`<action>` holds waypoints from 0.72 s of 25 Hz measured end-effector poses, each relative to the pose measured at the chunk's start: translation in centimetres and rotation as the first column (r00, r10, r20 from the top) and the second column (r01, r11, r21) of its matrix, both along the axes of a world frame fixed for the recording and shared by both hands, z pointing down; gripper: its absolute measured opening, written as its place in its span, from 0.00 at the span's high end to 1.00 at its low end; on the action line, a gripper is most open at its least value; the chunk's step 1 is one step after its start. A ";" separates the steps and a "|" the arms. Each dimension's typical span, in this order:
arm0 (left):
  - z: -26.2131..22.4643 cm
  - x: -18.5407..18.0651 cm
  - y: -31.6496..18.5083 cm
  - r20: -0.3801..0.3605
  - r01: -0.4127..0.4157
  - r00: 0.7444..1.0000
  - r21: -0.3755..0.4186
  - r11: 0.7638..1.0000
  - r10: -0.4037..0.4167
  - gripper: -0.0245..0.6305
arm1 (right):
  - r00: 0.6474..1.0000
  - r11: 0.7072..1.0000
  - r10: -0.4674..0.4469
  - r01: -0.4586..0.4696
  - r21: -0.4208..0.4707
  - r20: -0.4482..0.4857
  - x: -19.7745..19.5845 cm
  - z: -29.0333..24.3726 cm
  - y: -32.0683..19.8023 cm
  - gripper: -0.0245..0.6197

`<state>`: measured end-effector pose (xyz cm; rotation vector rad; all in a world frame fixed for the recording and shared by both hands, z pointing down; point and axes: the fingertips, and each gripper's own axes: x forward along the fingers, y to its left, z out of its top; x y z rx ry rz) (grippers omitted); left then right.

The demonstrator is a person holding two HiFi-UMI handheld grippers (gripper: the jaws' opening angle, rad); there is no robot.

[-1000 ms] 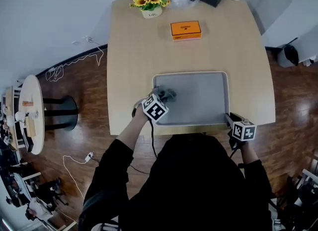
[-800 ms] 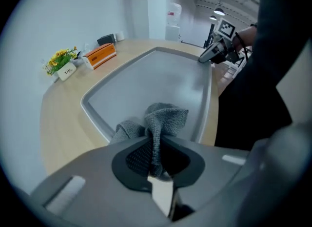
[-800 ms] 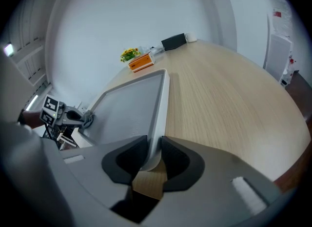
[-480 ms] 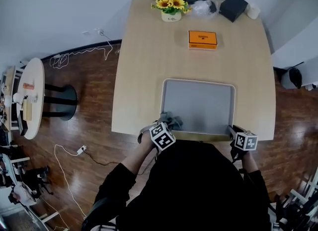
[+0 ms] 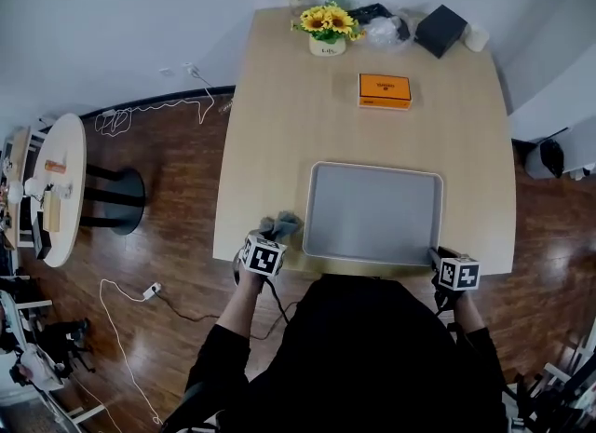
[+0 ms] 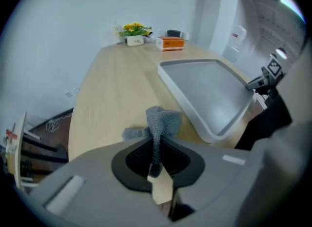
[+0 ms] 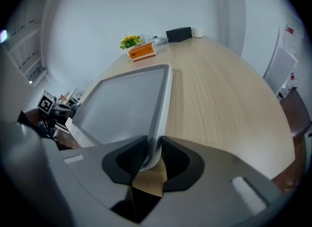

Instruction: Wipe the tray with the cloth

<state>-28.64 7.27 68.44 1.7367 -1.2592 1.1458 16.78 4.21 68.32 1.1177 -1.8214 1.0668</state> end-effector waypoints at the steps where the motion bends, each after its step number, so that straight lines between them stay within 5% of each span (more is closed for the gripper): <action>1: 0.6 -0.5 0.2 -0.023 0.074 0.997 -0.009 0.997 -0.074 0.94 | 1.000 1.000 0.000 0.000 0.000 0.000 -0.2 0.0 0.0 0.82; 4: 0.9 -0.9 0.4 -0.103 0.253 0.962 -0.010 0.967 -0.253 0.76 | 1.000 1.000 0.007 -0.007 0.005 -0.020 -0.1 -0.1 0.1 0.82; 8: -0.9 -0.6 0.3 -0.158 0.318 0.938 0.030 0.948 -0.309 0.51 | 1.000 1.000 0.012 -0.012 0.015 -0.022 0.0 -0.1 0.1 0.81; 13: -6.7 0.5 -1.2 -0.204 0.298 0.942 0.148 0.943 -0.265 0.50 | 1.000 1.000 0.002 -0.002 0.026 -0.015 -0.3 -0.7 0.3 0.81; 16: -10.7 2.7 -3.0 -0.234 0.235 0.956 0.249 0.940 -0.177 0.51 | 1.000 0.998 -0.003 0.004 0.056 -0.020 -0.4 -2.0 0.1 0.81; 18: -13.8 5.1 -4.5 -0.255 0.173 0.963 0.334 0.926 -0.088 0.60 | 1.000 0.993 -0.002 0.003 0.116 -0.011 -0.7 -4.4 -0.9 0.81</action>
